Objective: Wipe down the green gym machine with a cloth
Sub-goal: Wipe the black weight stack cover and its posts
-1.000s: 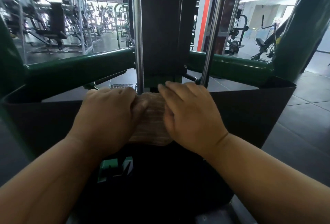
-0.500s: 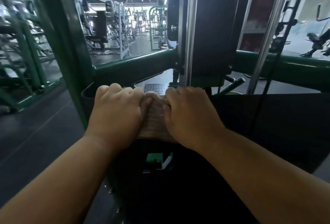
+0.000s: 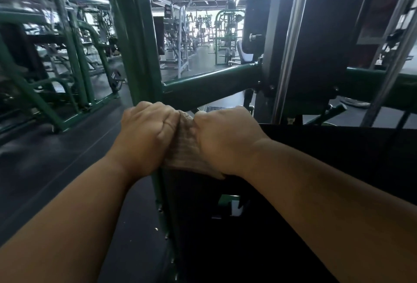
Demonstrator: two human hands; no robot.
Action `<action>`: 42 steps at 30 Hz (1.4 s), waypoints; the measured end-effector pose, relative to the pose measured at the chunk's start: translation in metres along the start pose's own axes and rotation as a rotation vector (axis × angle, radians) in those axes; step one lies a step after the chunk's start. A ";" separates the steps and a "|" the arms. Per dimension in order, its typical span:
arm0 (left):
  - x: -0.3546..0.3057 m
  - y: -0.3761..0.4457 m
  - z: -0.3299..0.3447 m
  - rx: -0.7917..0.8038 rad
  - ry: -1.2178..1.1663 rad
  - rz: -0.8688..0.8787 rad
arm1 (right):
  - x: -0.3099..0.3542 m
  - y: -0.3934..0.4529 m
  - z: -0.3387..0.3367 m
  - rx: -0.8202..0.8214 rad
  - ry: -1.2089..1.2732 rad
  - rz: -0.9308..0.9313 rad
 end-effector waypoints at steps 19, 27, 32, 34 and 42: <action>-0.022 -0.032 0.013 -0.264 0.153 0.158 | -0.016 -0.059 0.048 -0.253 -0.369 -0.106; -0.083 -0.042 0.079 -0.257 0.276 0.286 | -0.055 -0.121 0.076 -0.358 -0.422 -0.004; -0.131 -0.060 0.117 -0.228 0.223 0.501 | -0.070 -0.157 0.095 -0.340 -0.264 0.078; -0.140 -0.064 0.124 -0.226 0.185 0.544 | -0.073 -0.167 0.098 -0.373 -0.155 0.116; -0.163 -0.047 0.111 -0.362 0.106 0.622 | -0.089 -0.168 0.072 -0.534 0.042 0.229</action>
Point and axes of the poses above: each hand's wrist, its own y-axis towards the middle knuckle, its own z-axis out of the palm, x = y × z, the point moved 7 cm from there along y, towards the middle knuckle, and after that the axes turned 2 degrees about x, right-handed, at the moved point
